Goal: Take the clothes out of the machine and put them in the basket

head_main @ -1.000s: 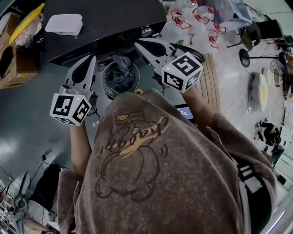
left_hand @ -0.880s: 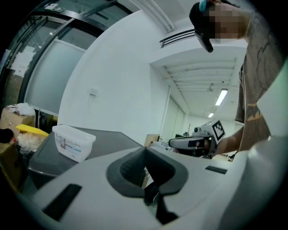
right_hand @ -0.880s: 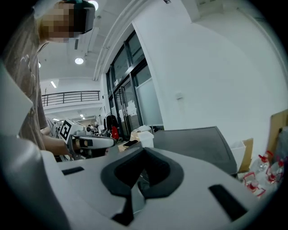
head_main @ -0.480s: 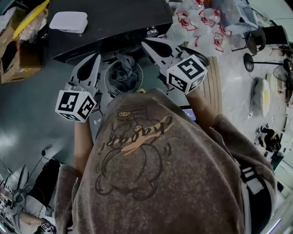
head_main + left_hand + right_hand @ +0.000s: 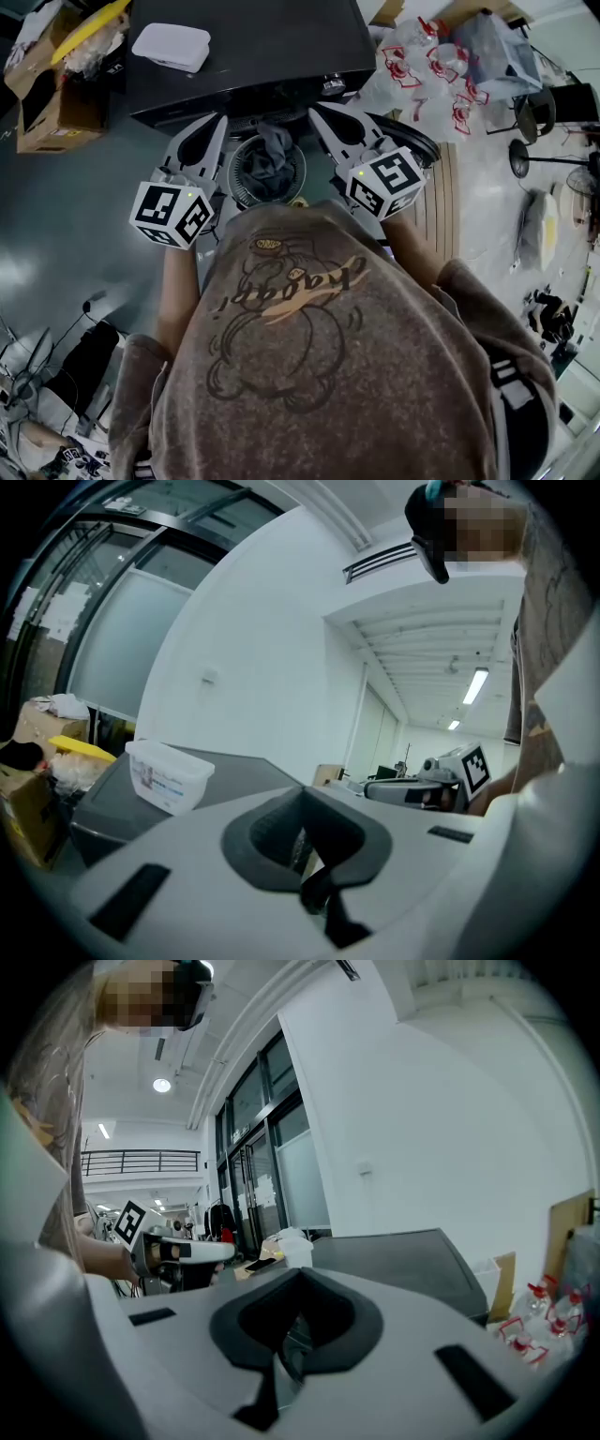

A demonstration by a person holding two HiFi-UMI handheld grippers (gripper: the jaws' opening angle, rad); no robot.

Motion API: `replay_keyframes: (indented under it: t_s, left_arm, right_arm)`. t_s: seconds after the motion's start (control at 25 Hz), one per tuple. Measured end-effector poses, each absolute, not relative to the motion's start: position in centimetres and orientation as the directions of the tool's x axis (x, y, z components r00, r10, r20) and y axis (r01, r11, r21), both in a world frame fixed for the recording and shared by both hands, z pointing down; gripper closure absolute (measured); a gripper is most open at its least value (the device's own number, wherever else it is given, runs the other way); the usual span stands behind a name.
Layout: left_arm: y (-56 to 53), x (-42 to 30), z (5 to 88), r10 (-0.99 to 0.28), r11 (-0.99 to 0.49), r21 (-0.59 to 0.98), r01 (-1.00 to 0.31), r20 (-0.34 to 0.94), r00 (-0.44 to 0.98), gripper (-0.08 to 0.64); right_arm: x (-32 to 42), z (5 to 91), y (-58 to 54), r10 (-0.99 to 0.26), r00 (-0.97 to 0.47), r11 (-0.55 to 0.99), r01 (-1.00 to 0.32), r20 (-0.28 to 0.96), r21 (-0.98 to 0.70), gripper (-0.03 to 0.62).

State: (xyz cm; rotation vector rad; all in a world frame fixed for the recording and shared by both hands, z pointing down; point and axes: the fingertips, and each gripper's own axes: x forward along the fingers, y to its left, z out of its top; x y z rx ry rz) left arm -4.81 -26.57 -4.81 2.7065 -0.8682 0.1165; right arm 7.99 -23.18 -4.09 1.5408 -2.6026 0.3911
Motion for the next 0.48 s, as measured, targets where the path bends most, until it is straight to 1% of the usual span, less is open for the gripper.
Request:
replay_keyframes:
  t_s: [0.48]
  left_arm:
    - [-25.62, -4.98, -3.86, -0.573, -0.752, 0.267, -0.602, 0.187, 0.798, 0.554]
  right_arm:
    - [8.17, -3.47, -22.18, -0.855, -0.477, 0.443, -0.876, 0.204, -0.188, 0.597]
